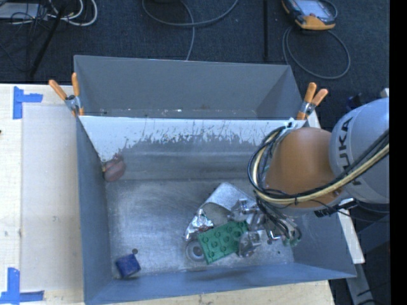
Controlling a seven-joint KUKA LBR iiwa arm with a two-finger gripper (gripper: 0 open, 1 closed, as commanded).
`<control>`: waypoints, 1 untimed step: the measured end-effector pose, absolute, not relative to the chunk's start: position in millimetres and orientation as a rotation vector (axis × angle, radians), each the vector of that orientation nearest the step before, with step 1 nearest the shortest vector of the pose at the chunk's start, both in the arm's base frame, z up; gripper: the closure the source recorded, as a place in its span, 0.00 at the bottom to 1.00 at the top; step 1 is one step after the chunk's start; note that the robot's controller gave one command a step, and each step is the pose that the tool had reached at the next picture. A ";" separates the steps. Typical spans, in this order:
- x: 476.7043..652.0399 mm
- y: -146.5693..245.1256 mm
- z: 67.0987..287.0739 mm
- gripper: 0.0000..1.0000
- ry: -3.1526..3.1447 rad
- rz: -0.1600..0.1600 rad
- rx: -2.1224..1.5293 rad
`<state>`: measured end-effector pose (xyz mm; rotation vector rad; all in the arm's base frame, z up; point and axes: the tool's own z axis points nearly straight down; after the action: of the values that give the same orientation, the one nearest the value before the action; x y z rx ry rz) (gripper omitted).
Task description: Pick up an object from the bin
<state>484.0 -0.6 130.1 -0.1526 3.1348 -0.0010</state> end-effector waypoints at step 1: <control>484.2 0.2 150.2 1.00 3.136 0.000 -0.162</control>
Offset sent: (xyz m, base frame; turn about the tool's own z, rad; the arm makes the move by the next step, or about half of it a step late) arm -0.0002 0.0002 0.0198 0.0000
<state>484.2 0.2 150.2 -0.1616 3.1363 -0.0005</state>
